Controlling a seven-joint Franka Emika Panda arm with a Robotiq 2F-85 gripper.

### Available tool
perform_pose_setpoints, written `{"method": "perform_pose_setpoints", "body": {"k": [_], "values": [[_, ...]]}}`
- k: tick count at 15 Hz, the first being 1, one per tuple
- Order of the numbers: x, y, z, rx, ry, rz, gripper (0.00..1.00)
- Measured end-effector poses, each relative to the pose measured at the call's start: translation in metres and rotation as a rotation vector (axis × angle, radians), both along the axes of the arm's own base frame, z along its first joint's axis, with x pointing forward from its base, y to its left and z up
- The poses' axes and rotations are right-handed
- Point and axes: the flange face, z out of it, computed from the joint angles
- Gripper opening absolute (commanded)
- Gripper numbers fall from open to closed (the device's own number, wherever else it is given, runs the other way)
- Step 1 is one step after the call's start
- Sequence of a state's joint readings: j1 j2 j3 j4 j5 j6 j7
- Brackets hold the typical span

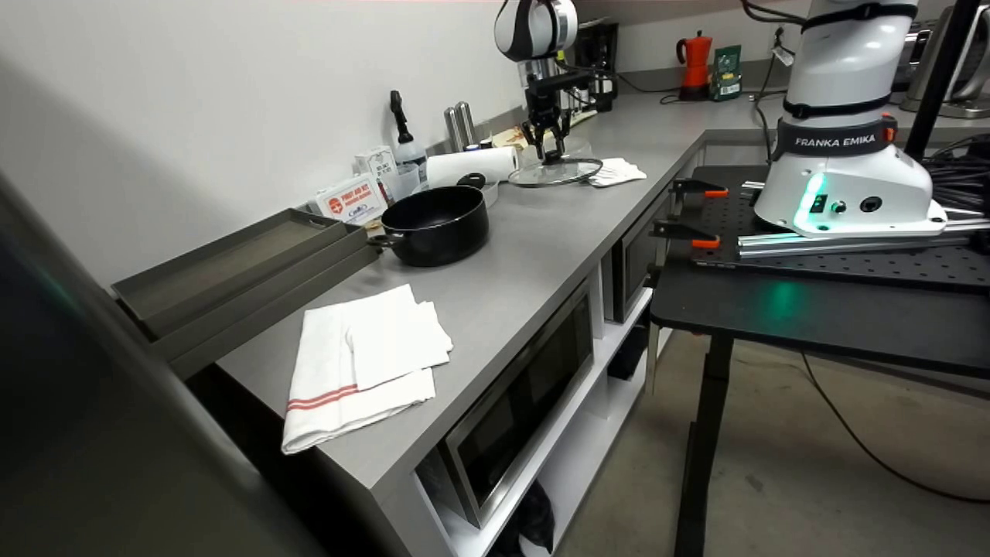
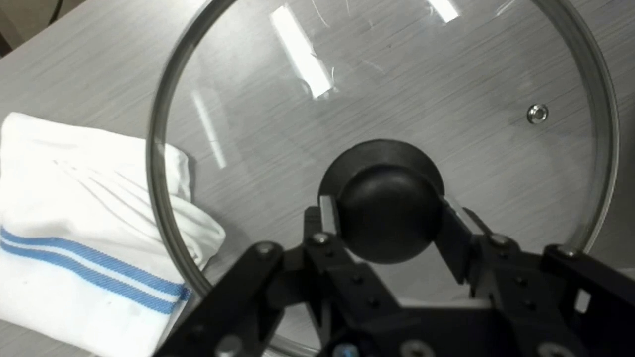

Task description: Pick up the lid from the pot and put it on the counter

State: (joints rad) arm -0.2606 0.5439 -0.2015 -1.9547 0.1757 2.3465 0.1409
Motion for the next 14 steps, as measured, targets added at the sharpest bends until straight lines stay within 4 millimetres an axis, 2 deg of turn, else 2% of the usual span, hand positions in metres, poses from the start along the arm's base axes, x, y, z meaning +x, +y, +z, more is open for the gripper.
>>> {"method": "perform_pose_setpoints", "body": {"k": [4, 14], "values": [[0.008, 0.0, -0.013, -0.008, -0.003, 0.005, 0.25], [0.026, 0.016, -0.036, 0.051, -0.023, -0.027, 0.25]]}}
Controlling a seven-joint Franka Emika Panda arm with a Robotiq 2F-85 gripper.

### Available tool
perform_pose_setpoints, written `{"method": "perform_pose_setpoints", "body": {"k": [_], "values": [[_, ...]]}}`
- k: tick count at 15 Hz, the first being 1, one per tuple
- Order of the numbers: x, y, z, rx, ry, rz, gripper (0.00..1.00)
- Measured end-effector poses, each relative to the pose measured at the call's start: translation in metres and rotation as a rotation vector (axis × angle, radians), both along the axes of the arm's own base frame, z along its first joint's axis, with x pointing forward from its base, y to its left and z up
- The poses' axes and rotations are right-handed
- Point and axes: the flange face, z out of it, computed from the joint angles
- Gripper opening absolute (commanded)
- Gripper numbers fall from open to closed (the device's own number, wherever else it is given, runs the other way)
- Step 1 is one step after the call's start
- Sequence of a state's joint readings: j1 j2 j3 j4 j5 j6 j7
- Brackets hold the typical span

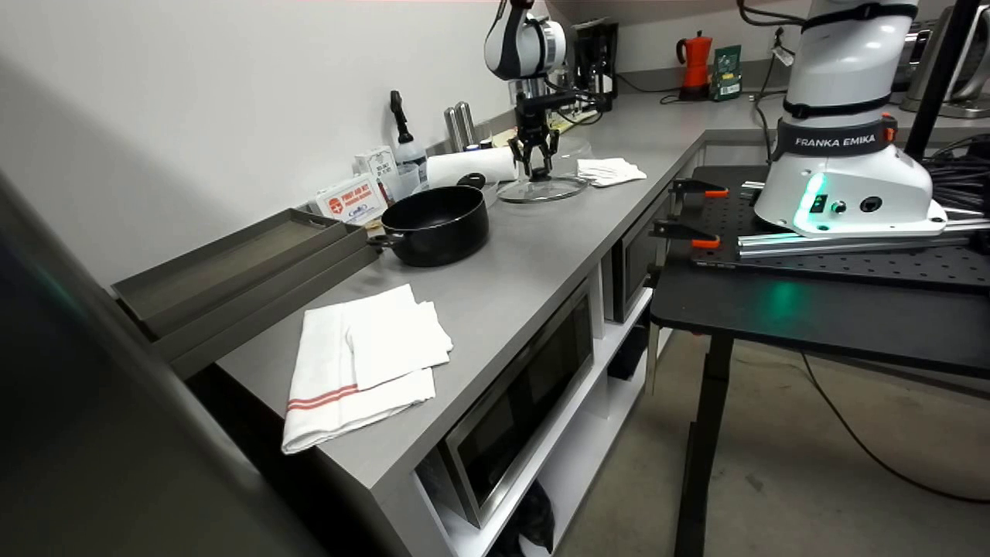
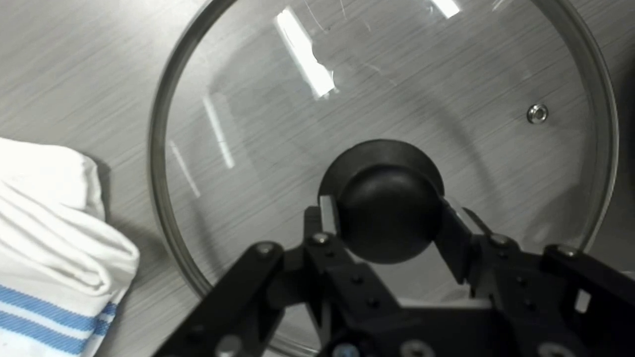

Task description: Pick up the lid from the pot and put it on the counter

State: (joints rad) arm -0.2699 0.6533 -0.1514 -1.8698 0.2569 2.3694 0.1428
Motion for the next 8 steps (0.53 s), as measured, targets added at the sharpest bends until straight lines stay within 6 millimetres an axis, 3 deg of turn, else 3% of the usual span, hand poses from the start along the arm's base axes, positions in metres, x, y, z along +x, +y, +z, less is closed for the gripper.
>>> {"method": "perform_pose_setpoints", "body": {"k": [8], "values": [[0.002, -0.01, -0.027, 0.007, 0.008, -0.029, 0.25]]}}
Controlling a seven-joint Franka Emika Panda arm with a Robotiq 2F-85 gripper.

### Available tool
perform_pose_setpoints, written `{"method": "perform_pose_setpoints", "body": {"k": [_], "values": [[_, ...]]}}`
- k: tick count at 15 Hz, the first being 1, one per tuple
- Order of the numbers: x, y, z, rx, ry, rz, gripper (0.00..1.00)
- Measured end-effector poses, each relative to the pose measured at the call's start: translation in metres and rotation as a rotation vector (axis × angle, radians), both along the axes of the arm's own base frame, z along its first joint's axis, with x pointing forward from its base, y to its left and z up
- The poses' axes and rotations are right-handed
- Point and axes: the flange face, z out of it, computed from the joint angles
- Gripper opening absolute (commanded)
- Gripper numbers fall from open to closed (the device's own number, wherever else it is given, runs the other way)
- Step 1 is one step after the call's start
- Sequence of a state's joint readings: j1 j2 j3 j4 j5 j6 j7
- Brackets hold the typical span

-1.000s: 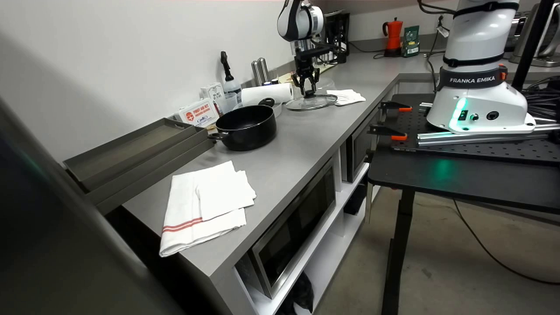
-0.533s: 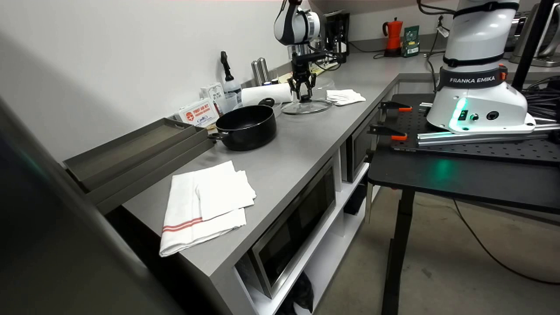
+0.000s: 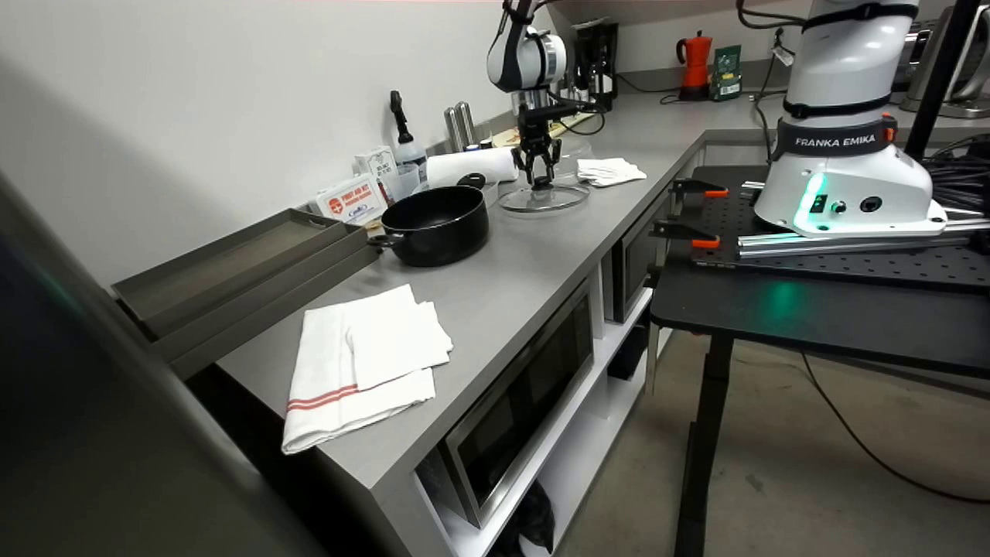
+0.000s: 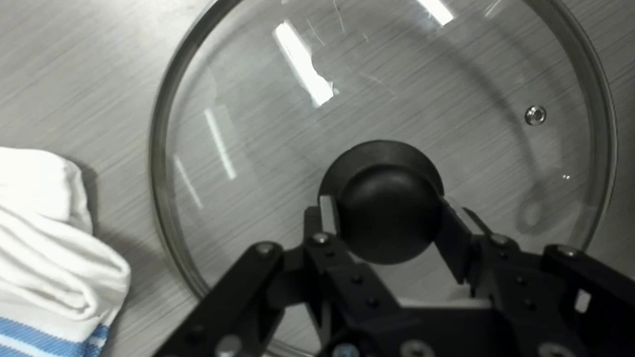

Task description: Pick up the lid from the pot and put it on the counter

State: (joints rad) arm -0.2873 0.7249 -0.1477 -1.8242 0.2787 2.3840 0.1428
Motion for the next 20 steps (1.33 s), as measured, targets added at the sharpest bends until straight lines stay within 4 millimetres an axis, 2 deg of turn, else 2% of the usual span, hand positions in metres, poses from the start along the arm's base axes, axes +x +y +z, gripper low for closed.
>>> {"method": "perform_pose_setpoints", "body": {"k": [8, 20], "values": [[0.0076, -0.0048, -0.0011, -0.035, -0.072, -0.025, 0.25], [0.0046, -0.0106, -0.0014, -0.045, -0.081, -0.035, 0.25]]}}
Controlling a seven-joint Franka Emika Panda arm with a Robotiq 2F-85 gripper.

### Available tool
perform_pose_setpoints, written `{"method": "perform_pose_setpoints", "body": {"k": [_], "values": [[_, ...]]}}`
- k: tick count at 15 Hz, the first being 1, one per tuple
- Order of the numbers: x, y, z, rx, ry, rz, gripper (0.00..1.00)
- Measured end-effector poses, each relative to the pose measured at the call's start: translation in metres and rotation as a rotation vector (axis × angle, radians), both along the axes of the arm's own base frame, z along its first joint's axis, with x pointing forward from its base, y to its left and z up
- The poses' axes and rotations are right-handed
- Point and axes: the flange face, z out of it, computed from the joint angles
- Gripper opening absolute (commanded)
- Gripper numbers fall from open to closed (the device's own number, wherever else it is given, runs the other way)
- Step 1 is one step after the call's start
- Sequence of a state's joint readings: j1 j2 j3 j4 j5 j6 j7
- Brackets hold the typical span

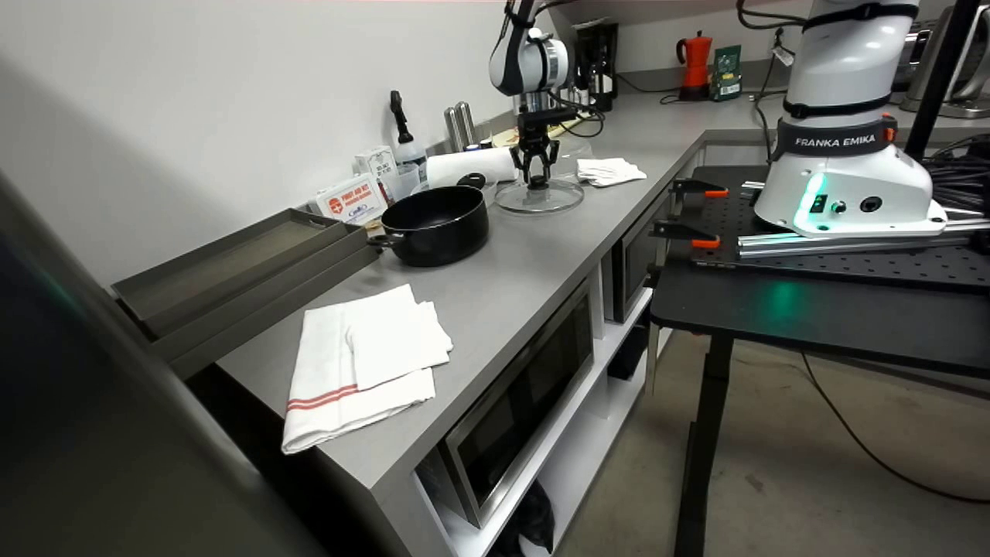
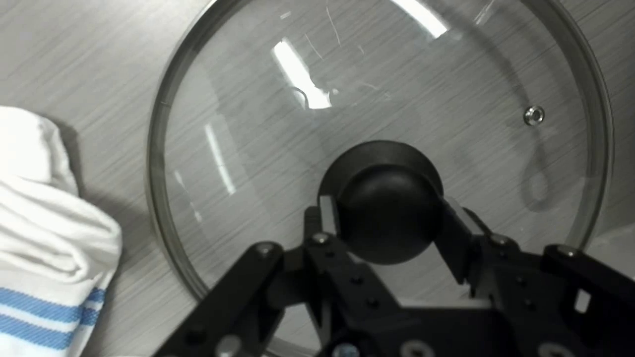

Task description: Pick up the lid from the pot and put it on the counter

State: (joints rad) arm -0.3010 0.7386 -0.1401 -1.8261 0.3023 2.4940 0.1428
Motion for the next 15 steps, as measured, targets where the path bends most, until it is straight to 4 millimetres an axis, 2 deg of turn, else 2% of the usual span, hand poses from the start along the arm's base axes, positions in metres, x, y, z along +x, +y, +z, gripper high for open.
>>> {"method": "perform_pose_setpoints", "body": {"k": [7, 15], "values": [[-0.014, -0.007, -0.001, -0.002, 0.015, -0.017, 0.25], [-0.037, 0.008, -0.002, 0.013, 0.044, -0.008, 0.25]]}}
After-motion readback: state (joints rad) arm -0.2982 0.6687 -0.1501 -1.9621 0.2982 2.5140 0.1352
